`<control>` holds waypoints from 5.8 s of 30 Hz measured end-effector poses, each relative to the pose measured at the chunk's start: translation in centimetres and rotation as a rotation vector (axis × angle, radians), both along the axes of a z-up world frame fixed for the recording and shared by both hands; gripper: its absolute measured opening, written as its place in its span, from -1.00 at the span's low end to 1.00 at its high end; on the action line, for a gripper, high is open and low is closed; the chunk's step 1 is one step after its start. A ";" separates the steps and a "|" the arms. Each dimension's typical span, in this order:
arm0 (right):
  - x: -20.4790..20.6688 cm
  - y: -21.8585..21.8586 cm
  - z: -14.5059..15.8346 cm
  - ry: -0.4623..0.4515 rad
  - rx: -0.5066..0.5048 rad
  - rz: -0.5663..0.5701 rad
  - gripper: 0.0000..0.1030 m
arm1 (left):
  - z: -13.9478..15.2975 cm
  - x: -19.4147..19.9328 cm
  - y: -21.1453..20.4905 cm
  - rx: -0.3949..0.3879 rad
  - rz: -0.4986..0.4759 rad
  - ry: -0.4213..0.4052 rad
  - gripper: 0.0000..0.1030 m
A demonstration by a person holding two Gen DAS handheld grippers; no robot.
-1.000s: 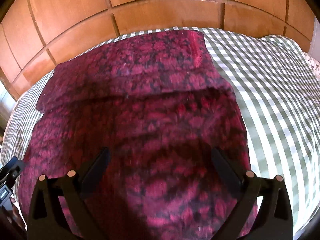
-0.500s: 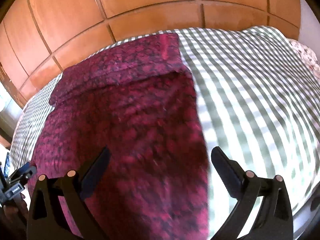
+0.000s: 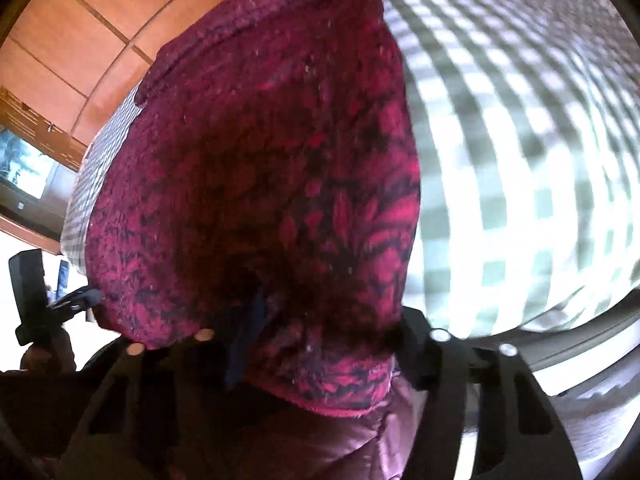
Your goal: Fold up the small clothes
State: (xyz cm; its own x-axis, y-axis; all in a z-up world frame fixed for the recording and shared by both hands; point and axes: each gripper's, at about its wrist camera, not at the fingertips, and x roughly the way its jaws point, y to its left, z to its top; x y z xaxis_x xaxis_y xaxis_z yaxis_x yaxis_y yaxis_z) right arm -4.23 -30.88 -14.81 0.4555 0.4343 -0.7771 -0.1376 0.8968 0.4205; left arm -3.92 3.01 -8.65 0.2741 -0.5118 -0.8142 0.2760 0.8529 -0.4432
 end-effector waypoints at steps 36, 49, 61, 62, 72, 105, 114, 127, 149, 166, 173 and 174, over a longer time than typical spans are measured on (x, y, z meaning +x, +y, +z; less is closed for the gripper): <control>18.1 -3.0 8.2 -0.128 0.538 -0.207 0.40 | 5.9 18.3 7.0 -0.497 0.407 -0.025 0.69; 13.0 -3.9 7.1 -0.228 0.103 -0.233 0.28 | 3.4 12.7 5.9 -0.320 0.289 -0.102 0.68; 10.6 -3.9 6.4 -0.236 0.103 -0.221 -0.75 | 3.2 10.4 4.8 -0.219 0.223 -0.145 -0.74; 9.9 -3.9 6.5 -0.240 0.110 -0.219 -0.76 | 3.3 10.1 4.9 -0.223 0.221 -0.147 -0.74; 4.3 -4.3 5.8 -0.210 0.167 -0.183 -0.76 | 2.8 7.0 5.7 -0.260 0.204 -0.134 -0.75; 6.4 6.4 7.4 -0.404 -0.315 -0.116 0.67 | 7.1 7.5 0.3 0.295 0.221 -0.420 0.79; 7.3 6.2 5.3 -0.339 -0.329 -0.145 0.82 | 6.3 7.8 0.3 0.339 0.243 -0.413 0.80; 6.0 5.9 7.1 -0.391 -0.371 -0.183 0.88 | 6.9 7.4 0.7 0.380 0.280 -0.455 0.80; 5.9 5.9 8.1 -0.428 -0.391 -0.105 -0.45 | 5.8 8.5 0.5 0.097 0.199 -0.306 -0.50; 4.1 4.4 15.2 -0.506 -0.239 -0.085 -0.71 | 11.1 6.8 2.7 -0.029 0.207 -0.465 -0.73; 10.6 4.5 16.7 -0.506 -0.237 -0.139 -0.71 | 12.4 12.9 2.0 0.004 0.255 -0.501 -0.75; 12.0 4.6 16.7 -0.501 -0.242 -0.150 -0.71 | 12.4 13.9 1.8 0.012 0.261 -0.501 -0.75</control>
State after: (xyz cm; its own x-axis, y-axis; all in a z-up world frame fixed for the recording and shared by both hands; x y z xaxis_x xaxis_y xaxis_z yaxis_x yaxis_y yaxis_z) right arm 7.75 -26.26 1.84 0.8364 0.1727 -0.5202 -0.1306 0.9845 0.1168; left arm 9.96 4.84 3.75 0.7449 -0.3666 -0.5575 0.2297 0.9253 -0.3017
